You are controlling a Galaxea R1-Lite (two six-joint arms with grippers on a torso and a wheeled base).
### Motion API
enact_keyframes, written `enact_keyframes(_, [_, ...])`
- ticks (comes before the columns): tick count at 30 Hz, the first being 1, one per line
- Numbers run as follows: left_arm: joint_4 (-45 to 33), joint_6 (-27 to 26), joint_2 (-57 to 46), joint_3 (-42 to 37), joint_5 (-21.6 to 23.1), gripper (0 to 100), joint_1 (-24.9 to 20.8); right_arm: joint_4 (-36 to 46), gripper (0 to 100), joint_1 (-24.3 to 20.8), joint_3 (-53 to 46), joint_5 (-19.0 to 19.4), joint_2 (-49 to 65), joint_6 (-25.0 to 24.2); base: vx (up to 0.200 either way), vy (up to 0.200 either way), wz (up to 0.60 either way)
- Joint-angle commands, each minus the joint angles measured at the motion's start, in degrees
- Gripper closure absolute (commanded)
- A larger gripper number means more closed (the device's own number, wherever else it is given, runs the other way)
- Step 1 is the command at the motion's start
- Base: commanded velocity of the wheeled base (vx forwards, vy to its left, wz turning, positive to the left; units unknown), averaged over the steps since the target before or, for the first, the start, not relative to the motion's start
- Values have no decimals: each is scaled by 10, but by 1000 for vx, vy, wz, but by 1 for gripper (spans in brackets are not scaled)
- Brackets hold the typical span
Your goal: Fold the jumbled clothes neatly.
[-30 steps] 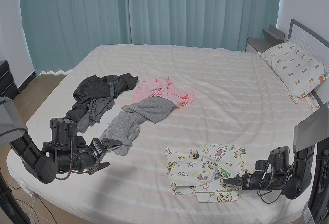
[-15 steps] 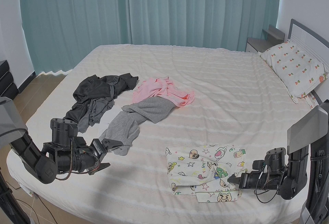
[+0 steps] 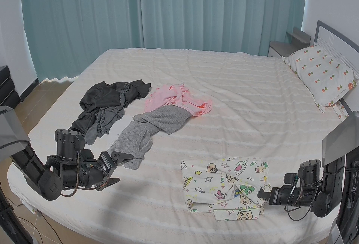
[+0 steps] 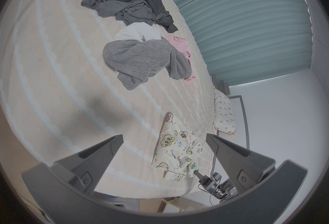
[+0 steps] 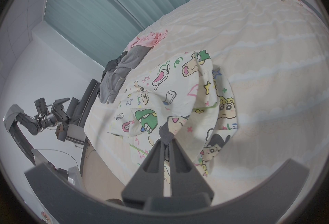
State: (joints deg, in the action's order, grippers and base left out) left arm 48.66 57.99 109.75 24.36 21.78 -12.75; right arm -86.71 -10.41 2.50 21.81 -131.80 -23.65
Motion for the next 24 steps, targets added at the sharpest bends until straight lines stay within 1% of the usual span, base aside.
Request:
enact_keyframes(1, [0, 0, 4, 1, 0, 0, 1, 15, 100, 20, -7, 1, 5, 21, 0, 0, 0])
enact_keyframes(7, [0, 0, 4, 1, 0, 0, 1, 30, 100, 48, -8, 2, 4, 57, 0, 0, 0])
enact_keyframes(11, [0, 0, 4, 1, 0, 0, 2, 40, 100, 65, -2, 5, -17, 70, 0, 0, 0])
enact_keyframes(13, [0, 0, 6, 2, 0, 0, 2, 40, 100, 65, -8, 7, -25, 96, 0, 0, 0])
enact_keyframes(14, [0, 0, 6, 2, 0, 0, 2, 40, 100, 65, -8, 7, -25, 96, 0, 0, 0])
enact_keyframes(15, [0, 0, 7, 2, 0, 0, 2, 41, 100, 69, -8, 7, -26, 110, 0, 0, 0])
enact_keyframes(19, [0, 0, 7, 2, 0, 0, 2, 40, 100, 86, 3, 7, -28, 111, 0, 0, 0])
enact_keyframes(24, [0, 0, 7, 3, 0, 0, 2, 35, 100, 94, 9, 11, -25, 110, 0, 0, 0])
